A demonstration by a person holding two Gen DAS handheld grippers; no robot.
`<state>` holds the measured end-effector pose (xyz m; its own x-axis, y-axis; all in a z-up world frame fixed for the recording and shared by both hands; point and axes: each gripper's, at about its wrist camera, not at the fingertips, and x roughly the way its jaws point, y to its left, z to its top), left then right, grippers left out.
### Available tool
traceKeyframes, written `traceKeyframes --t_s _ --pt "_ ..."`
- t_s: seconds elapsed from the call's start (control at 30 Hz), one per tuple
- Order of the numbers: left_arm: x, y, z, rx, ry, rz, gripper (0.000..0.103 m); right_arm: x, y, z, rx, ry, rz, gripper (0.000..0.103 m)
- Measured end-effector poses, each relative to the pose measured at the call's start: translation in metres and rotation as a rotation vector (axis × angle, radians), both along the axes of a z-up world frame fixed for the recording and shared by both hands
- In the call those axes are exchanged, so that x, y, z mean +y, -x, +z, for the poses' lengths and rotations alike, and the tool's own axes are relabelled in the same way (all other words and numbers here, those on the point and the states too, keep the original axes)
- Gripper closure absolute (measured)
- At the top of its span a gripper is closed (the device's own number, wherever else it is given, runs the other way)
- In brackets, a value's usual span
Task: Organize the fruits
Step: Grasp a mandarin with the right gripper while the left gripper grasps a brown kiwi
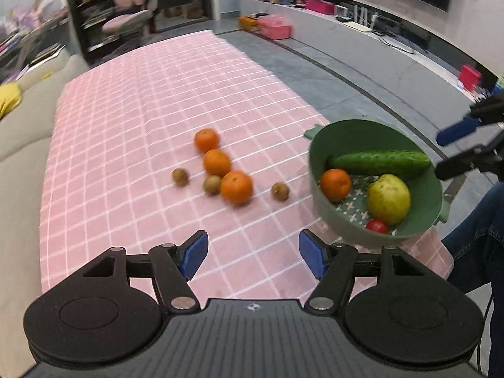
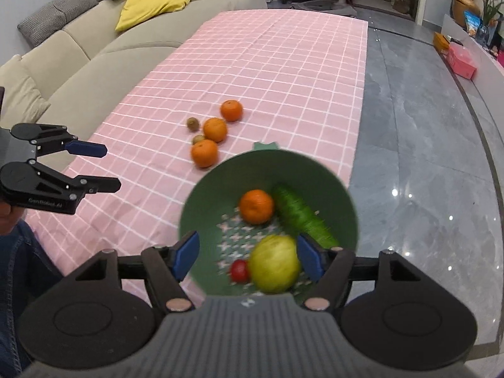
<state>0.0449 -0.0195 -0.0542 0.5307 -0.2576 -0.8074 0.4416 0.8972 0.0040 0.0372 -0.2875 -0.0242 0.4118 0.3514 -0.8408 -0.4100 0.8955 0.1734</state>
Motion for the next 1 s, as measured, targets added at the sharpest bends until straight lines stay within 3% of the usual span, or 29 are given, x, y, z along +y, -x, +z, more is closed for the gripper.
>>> traceKeyframes --t_s 0.43,0.67,1.0 --pt "0.031 -0.001 -0.019 0.009 0.039 0.040 0.025 0.039 -0.002 -0.002 0.023 0.043 0.026 0.033" --pt "0.037 -0.022 -0.031 0.003 0.032 0.030 0.025 0.067 -0.032 -0.003 0.003 0.061 0.062 0.033" --pt "0.044 -0.088 -0.049 -0.001 -0.011 -0.042 0.025 0.120 -0.104 -0.018 -0.032 0.120 0.192 0.033"
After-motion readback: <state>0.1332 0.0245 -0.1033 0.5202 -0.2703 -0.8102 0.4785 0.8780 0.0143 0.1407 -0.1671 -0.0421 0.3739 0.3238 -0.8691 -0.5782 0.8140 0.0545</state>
